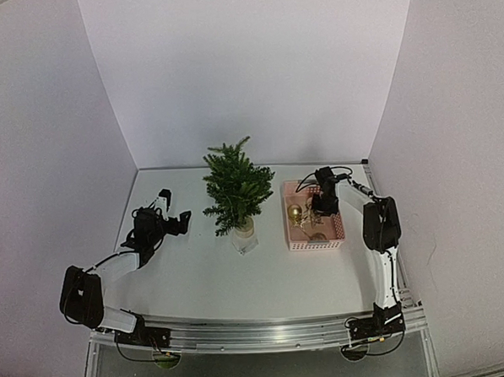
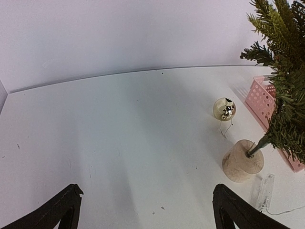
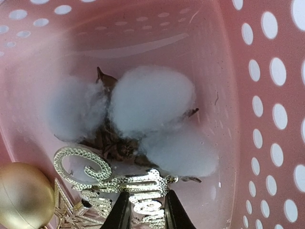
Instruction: Decorate the small christmas tree
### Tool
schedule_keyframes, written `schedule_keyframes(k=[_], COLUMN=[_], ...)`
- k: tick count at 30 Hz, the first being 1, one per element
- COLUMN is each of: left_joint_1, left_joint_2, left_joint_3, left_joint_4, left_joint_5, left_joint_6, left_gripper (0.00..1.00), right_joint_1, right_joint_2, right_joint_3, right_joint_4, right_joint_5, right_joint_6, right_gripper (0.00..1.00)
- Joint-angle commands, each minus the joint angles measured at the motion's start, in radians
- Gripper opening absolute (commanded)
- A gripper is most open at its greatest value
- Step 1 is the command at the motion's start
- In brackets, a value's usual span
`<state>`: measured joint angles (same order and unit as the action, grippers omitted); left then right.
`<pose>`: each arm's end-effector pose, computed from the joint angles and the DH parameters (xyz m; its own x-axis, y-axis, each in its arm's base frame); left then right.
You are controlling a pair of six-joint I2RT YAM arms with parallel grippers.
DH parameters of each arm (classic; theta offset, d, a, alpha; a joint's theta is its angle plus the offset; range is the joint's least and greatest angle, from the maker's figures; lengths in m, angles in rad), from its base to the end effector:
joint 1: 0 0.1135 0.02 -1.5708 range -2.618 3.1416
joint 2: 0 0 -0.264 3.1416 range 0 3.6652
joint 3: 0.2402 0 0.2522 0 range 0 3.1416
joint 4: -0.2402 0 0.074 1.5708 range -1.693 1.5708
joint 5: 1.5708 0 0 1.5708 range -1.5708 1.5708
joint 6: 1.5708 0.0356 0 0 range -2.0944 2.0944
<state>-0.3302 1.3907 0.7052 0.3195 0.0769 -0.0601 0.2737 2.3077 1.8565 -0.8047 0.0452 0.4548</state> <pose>0.2853 -0.1007 0.2254 -0.3614 0.0606 -0.9304 0.3701 0.9252 -0.0835 0.4606 0.1276 0.1520 -0.9351 0.1933 -0.2971 0.1717 0.9803 0.0975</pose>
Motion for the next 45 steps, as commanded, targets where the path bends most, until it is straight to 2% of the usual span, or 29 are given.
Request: schedule_keyframes(k=[1,4,24,37,41,45], left_joint_1=[0.007,0.008,0.010,0.035,0.066,0.122], left_joint_2=[-0.010,-0.010,-0.002,-0.028,-0.065,-0.098], left_joint_3=[0.017,0.017,0.034,0.073,0.124,0.198], left_joint_4=[0.042,0.043,0.045,0.050,0.008,-0.061], left_joint_5=[0.007,0.009,0.015,0.046,0.134,0.288], left_joint_6=[-0.003,-0.001,0.008,0.022,0.030,0.017], left_gripper=[0.96,0.96,0.96,0.96,0.97,0.97], right_joint_1=[0.004,0.003,0.005,0.054,0.089,0.150], right_joint_2=[-0.030,-0.051,-0.228,-0.487,-0.554,-0.601], right_joint_3=[-0.005,-0.006,-0.059,-0.048,0.005,0.068], right_joint_4=[-0.002,-0.002,-0.005,-0.002,0.000,0.015], right_joint_5=[-0.003,0.001,0.016,0.004,0.017,0.042], right_joint_6=[-0.004,-0.012,-0.068,-0.367,-0.466,-0.581], right_gripper=[0.16,0.14,0.13,0.15,0.15,0.16])
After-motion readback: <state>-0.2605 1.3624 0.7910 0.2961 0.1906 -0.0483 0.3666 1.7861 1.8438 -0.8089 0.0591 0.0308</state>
